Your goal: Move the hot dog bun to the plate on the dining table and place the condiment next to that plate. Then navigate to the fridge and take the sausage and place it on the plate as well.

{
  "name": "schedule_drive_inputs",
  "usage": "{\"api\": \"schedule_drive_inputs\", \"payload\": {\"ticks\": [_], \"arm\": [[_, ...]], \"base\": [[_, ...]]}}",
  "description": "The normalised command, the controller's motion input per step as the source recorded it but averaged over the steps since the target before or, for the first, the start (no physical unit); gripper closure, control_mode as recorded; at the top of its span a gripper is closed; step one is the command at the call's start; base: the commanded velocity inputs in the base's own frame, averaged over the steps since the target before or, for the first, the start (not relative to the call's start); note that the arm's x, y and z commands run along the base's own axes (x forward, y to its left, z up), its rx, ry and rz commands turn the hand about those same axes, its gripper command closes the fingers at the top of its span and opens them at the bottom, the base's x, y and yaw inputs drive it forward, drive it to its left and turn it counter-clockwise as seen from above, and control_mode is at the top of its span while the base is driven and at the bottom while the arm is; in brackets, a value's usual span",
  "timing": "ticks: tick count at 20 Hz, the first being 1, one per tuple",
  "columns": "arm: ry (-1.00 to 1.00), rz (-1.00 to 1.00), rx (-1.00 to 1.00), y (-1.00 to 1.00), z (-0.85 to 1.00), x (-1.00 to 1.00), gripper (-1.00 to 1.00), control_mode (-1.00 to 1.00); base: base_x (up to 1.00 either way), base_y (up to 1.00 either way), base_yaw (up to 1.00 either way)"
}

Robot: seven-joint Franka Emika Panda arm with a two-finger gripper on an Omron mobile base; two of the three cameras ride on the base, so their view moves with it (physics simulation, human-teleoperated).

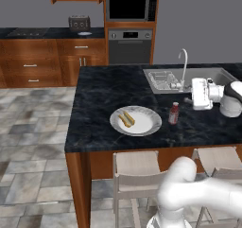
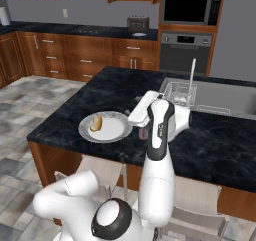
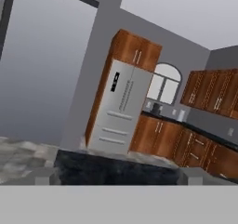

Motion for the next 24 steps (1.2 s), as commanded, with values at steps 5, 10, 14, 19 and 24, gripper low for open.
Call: {"api": "schedule_drive_inputs", "payload": {"ticks": [5, 10, 14, 19, 24], "arm": [[0.1, -0.12, 0.0, 1.0, 0.47, -0.45, -1.0, -1.0], [0.18, -0.2, 0.0, 0.97, 0.5, -0.44, -1.0, -1.0], [0.24, -0.41, 0.0, 0.8, 0.52, -0.38, -1.0, -1.0], [0.26, -0.52, 0.0, 0.63, 0.37, -0.47, -1.0, -1.0], [0.19, -0.45, 0.01, 0.34, 0.19, -0.75, -1.0, -1.0]], "base": [[0.0, 0.0, 0.0], [0.0, 0.0, 0.0], [0.0, 0.0, 0.0], [0.0, 0.0, 0.0], [0.0, 0.0, 0.0]]}}
